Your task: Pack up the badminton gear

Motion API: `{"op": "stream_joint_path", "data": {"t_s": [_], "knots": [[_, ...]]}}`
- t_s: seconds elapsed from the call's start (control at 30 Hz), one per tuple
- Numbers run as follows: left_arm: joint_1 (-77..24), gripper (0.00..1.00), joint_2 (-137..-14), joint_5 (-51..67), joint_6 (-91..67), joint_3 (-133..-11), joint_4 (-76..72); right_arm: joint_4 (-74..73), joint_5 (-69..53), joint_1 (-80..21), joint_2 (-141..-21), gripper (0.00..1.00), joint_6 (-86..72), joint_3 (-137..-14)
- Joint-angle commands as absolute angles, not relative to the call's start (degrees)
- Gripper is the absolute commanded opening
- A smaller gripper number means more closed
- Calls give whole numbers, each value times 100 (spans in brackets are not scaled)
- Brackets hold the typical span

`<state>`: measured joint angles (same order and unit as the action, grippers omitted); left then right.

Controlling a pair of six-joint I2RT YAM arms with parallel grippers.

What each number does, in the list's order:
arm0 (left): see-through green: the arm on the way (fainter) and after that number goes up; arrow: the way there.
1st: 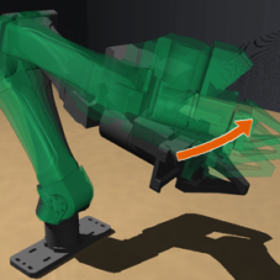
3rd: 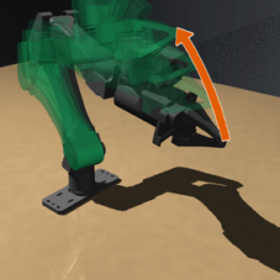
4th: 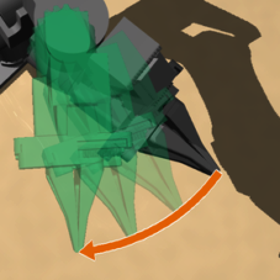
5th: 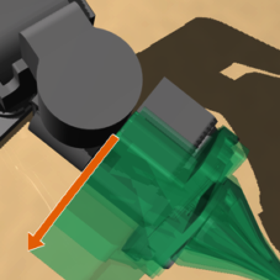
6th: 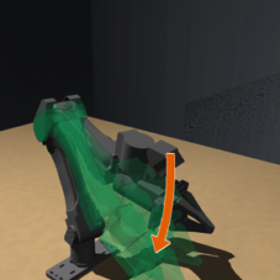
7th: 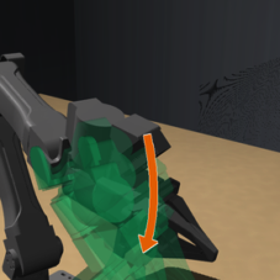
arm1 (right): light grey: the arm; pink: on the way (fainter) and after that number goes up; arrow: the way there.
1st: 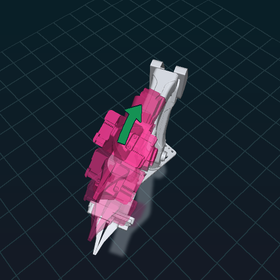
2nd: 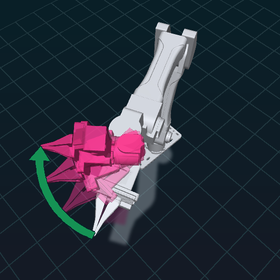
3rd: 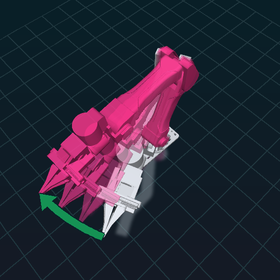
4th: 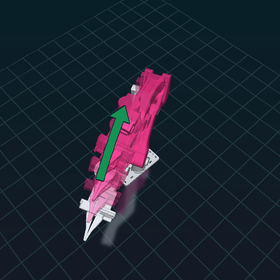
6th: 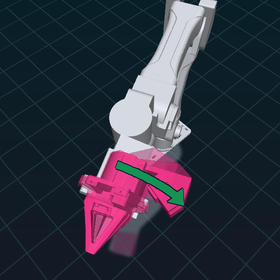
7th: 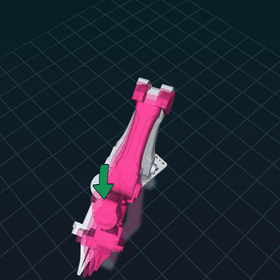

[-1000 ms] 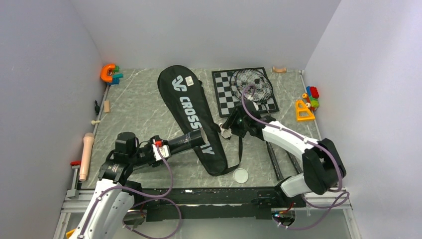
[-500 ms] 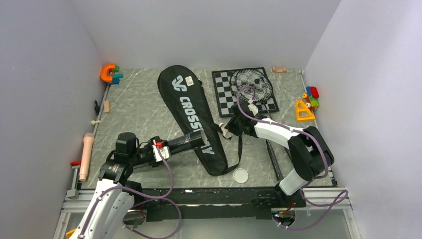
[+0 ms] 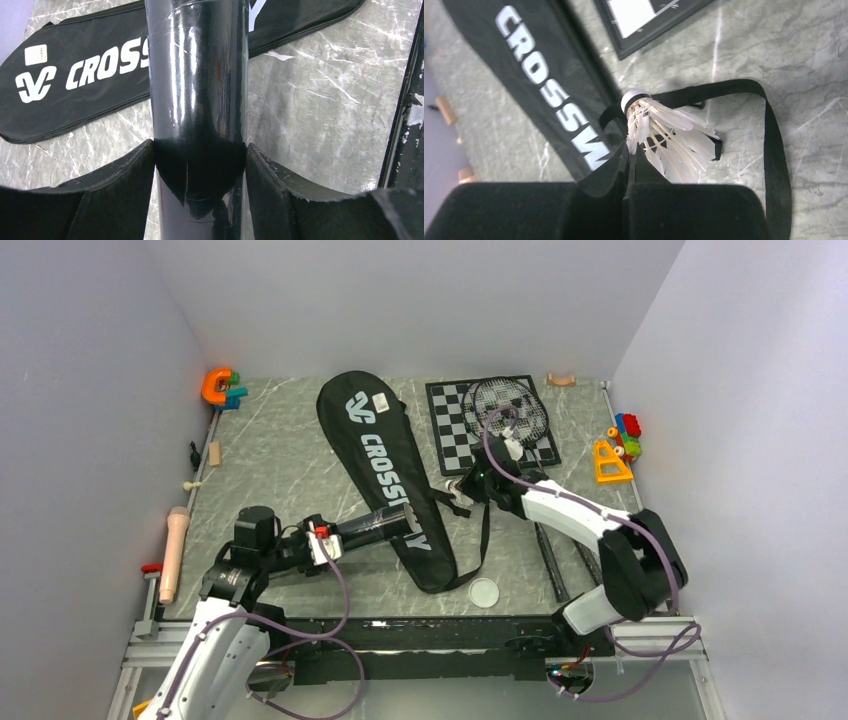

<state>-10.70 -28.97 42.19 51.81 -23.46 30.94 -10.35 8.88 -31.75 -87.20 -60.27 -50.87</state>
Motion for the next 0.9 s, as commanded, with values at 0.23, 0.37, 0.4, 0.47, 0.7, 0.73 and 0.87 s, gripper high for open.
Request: {"op": "stream_joint_path", "data": {"t_s": [0.23, 0.37, 0.4, 0.47, 0.7, 0.73, 0.87], "knots": [[-1037, 0, -3170, 4590, 5371, -2338, 2567, -1335, -966, -3430, -6383, 0, -4092, -4792], [-1037, 0, -3242, 4712, 5530, -2393, 2610, -1658, -1694, -3562, -5982, 0, -3610, -4810], [-1037, 0, -3270, 4738, 5522, -2416, 2604, -1773, -1807, -3599, -5977, 0, -3451, -4906], [-1037, 0, -3307, 4797, 5543, -2478, 2622, -2010, -1924, -3717, -5986, 0, -3258, -5038], [-1037, 0, -3338, 4855, 5640, -2647, 2781, -2277, -1988, -4074, -6125, 0, -2980, -5210], [-1037, 0, -3321, 4858, 5649, -2650, 2798, -2216, -2032, -4096, -6130, 0, -2984, -5197], [-1035, 0, -3279, 4897, 5671, -2664, 2864, -2015, -2086, -4205, -6236, 0, -3035, -5196]]}}
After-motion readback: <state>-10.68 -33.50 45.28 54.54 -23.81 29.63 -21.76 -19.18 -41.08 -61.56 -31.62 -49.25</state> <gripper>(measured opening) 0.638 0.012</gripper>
